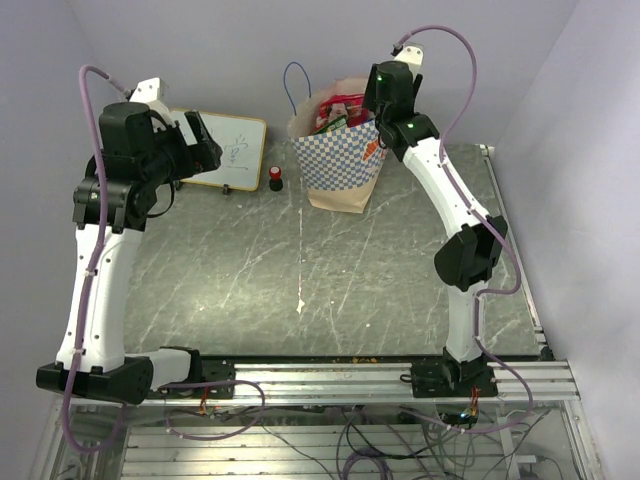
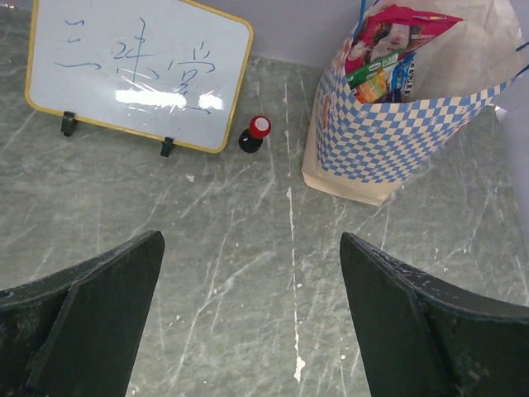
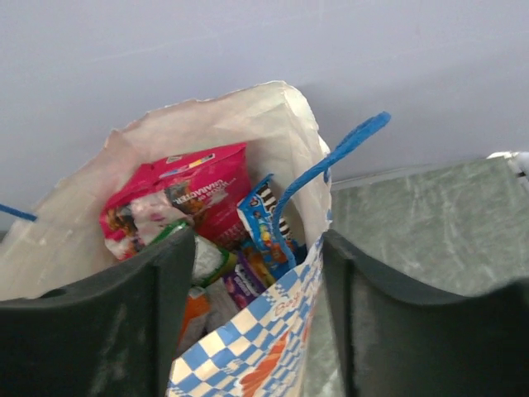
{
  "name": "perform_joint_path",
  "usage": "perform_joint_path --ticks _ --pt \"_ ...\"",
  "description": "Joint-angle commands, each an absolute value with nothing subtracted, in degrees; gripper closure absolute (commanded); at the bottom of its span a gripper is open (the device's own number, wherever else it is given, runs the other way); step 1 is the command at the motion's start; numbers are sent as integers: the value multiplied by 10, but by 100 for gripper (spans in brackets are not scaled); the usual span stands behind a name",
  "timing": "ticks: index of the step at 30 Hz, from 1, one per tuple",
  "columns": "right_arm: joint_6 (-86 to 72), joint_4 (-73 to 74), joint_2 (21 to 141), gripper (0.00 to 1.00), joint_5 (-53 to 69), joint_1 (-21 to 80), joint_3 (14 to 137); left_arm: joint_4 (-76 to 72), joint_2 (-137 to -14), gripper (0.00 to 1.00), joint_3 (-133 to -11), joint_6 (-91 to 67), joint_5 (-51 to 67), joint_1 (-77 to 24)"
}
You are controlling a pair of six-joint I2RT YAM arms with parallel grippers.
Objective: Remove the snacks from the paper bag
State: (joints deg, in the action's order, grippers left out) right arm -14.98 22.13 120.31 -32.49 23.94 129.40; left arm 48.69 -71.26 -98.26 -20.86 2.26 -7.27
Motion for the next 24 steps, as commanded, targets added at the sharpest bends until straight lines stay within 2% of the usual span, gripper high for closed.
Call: perform_joint_path --ticks 1,2,5,9,11,17,24 --pt "-163 171 1211 45 -333 238 1295 480 -714 1 -1011 -178 -19 -91" --pt "-160 169 1216 47 -337 237 1298 483 -714 0 -1015 -176 -27 -94" --pt "-143 161 1223 62 -342 236 1303 490 -706 1 -1023 -163 -46 -99" --pt "-131 146 1200 85 -319 235 1286 512 -692 2 -1047 -143 -86 -100" --pt "-135 140 1178 100 -304 235 1259 514 -685 2 -1047 -138 -91 -100" --pt "-161 157 1124 100 -284 235 1199 513 -686 2 -1067 -143 -106 -100" --pt "-186 149 1035 100 -255 235 1096 506 -683 2 -1084 -181 -52 -100"
